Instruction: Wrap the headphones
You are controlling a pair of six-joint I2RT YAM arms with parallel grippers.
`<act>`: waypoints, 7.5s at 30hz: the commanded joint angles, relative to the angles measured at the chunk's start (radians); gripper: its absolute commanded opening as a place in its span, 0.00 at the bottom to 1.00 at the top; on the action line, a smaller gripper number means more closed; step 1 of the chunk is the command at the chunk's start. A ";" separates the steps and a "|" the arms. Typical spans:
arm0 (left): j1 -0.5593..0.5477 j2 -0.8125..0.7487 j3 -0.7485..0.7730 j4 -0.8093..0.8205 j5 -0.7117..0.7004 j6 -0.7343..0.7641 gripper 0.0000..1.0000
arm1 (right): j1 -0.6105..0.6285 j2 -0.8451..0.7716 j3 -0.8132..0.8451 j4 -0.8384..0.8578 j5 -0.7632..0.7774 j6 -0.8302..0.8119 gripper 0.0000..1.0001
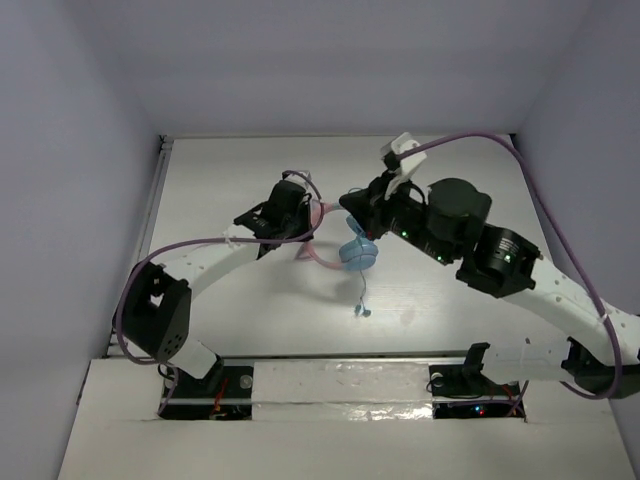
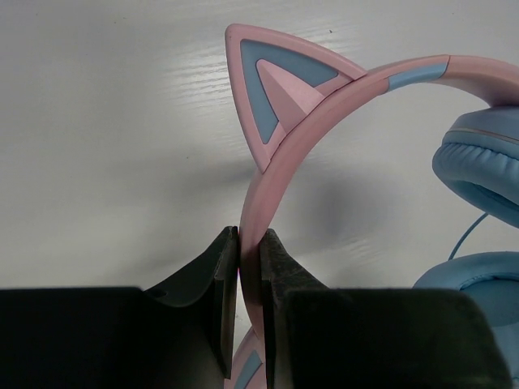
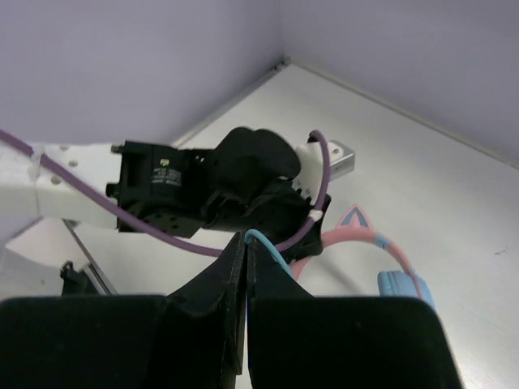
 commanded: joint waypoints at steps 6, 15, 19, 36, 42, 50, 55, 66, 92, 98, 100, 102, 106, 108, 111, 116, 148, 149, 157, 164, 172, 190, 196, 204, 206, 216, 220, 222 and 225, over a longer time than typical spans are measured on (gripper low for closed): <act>-0.051 -0.142 -0.065 0.087 0.017 0.033 0.00 | -0.124 -0.064 -0.105 0.210 -0.163 0.112 0.00; -0.131 -0.215 -0.027 -0.178 -0.201 0.069 0.00 | -0.338 -0.038 -0.060 0.154 -0.356 0.154 0.00; -0.131 -0.237 0.006 -0.311 -0.270 0.133 0.00 | -0.408 -0.056 -0.070 0.139 -0.472 0.201 0.00; -0.162 -0.296 -0.013 -0.287 -0.077 0.259 0.00 | -0.714 0.091 -0.025 0.388 -0.852 0.528 0.14; -0.162 -0.373 -0.037 -0.263 0.108 0.276 0.00 | -0.785 0.123 -0.025 0.363 -0.768 0.463 0.00; -0.162 -0.444 -0.052 -0.255 0.176 0.285 0.00 | -0.839 0.102 -0.125 0.299 -0.556 0.355 0.00; -0.162 -0.393 -0.059 -0.298 -0.026 0.256 0.00 | -0.859 0.082 -0.073 0.176 -0.528 0.272 0.00; -0.194 -0.344 -0.059 -0.260 0.030 0.291 0.00 | -0.922 0.132 0.076 0.027 -0.472 0.229 0.00; -0.194 -0.591 0.095 -0.143 0.316 0.281 0.00 | -0.922 0.199 -0.465 0.602 -0.856 0.447 0.03; -0.194 -0.473 0.205 -0.194 0.202 0.187 0.00 | -0.922 0.185 -0.530 0.725 -0.941 0.536 0.49; -0.194 -0.427 0.222 -0.204 0.213 0.172 0.00 | -0.922 0.197 -0.541 0.737 -0.938 0.563 0.54; -0.185 -0.401 0.221 -0.192 0.202 0.144 0.00 | -0.922 0.211 -0.550 0.727 -0.925 0.576 0.54; -0.174 -0.367 0.234 -0.165 0.168 0.098 0.00 | -0.922 0.209 -0.597 0.744 -0.861 0.583 0.61; -0.162 -0.358 0.240 -0.159 0.145 0.081 0.00 | -0.922 0.176 -0.600 0.709 -0.792 0.571 0.64; -0.116 -0.367 0.233 -0.140 0.147 0.047 0.00 | -0.922 0.142 -0.567 0.610 -0.644 0.557 0.70; 0.025 -0.412 0.164 -0.099 0.231 0.003 0.00 | -0.931 0.157 -0.518 0.541 -0.415 0.560 0.78; 0.116 -0.277 0.539 -0.422 0.250 0.099 0.00 | -0.745 0.214 -0.795 1.167 -1.026 0.393 0.74; 0.116 -0.274 0.565 -0.431 0.253 0.102 0.00 | -0.736 0.269 -0.792 1.205 -1.016 0.393 0.75; 0.116 -0.249 0.659 -0.504 0.293 0.121 0.00 | -0.703 0.476 -0.689 1.230 -0.962 0.347 0.80; 0.116 -0.234 0.698 -0.531 0.296 0.135 0.00 | -0.603 0.583 -0.663 1.262 -0.999 0.353 0.79; 0.116 -0.237 0.722 -0.544 0.305 0.141 0.00 | -0.603 0.685 -0.679 1.444 -1.011 0.447 0.72; 0.116 -0.261 0.790 -0.582 0.245 0.153 0.00 | -0.603 0.702 -0.789 1.676 -0.876 0.589 0.00; 0.116 -0.249 0.840 -0.486 0.245 0.083 0.00 | -0.557 0.735 -0.781 1.652 -0.904 0.599 0.00; 0.116 -0.206 0.797 -0.355 -0.026 0.021 0.00 | -0.428 0.650 -0.794 1.571 -0.861 0.568 0.00; 0.116 -0.180 0.797 -0.330 -0.084 0.018 0.00 | -0.403 0.604 -0.807 1.546 -0.829 0.551 0.00; 0.144 -0.063 0.744 -0.252 -0.376 0.059 0.00 | -0.228 0.380 -0.847 1.249 -0.659 0.471 0.00; 0.144 -0.062 0.676 -0.220 -0.436 0.075 0.00 | -0.190 0.279 -0.864 1.211 -0.654 0.470 0.00; 0.144 -0.070 0.633 -0.209 -0.467 0.086 0.00 | -0.181 0.245 -0.876 1.237 -0.700 0.482 0.00; 0.144 -0.083 0.580 -0.201 -0.485 0.093 0.00 | -0.158 0.188 -0.889 1.303 -0.779 0.522 0.00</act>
